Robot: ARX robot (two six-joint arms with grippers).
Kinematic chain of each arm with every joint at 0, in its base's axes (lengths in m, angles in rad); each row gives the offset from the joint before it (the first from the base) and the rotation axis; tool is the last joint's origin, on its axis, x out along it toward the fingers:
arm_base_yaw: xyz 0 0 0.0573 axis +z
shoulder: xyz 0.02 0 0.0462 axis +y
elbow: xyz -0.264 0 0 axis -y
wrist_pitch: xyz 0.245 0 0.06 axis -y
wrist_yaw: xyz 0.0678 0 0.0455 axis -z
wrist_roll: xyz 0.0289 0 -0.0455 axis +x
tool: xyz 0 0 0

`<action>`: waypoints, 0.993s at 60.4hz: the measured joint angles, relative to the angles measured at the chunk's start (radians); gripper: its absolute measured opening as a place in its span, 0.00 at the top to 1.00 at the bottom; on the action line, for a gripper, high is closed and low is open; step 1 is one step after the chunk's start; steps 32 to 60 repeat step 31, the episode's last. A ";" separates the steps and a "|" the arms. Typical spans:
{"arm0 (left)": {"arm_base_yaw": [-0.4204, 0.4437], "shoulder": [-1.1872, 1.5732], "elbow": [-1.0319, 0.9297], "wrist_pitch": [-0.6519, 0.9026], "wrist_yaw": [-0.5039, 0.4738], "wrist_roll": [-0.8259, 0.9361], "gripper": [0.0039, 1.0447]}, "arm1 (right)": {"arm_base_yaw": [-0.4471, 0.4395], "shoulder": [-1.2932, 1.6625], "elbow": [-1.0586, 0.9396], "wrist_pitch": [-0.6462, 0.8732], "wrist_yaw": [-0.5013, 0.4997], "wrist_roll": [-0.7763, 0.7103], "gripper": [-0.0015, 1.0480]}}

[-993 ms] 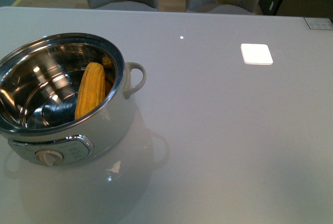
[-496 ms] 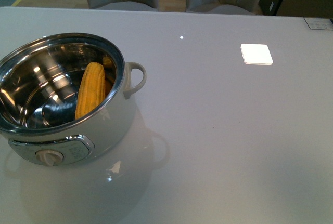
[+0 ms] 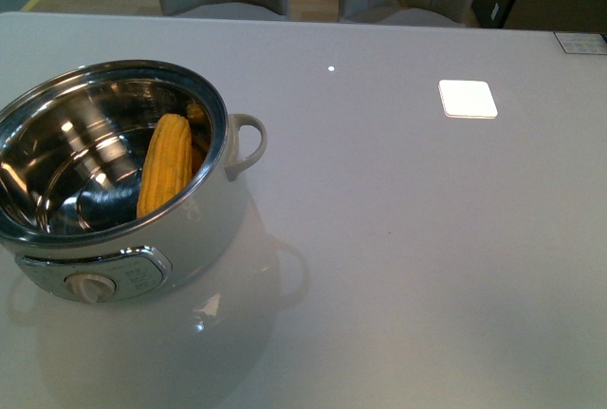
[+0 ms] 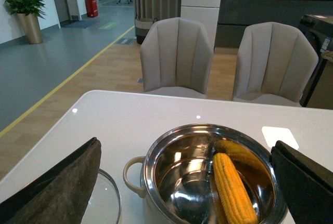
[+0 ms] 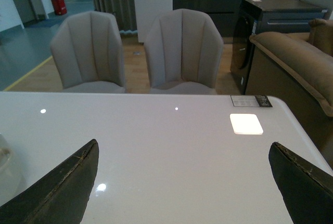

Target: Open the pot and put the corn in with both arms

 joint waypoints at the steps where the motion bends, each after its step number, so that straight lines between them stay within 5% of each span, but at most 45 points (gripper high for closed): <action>1: 0.000 0.000 0.000 0.000 0.000 0.000 0.06 | 0.000 0.000 0.000 0.000 0.000 0.000 0.08; 60: 0.000 0.000 0.000 0.000 0.000 0.000 0.06 | 0.000 0.000 0.000 0.000 0.000 0.000 0.08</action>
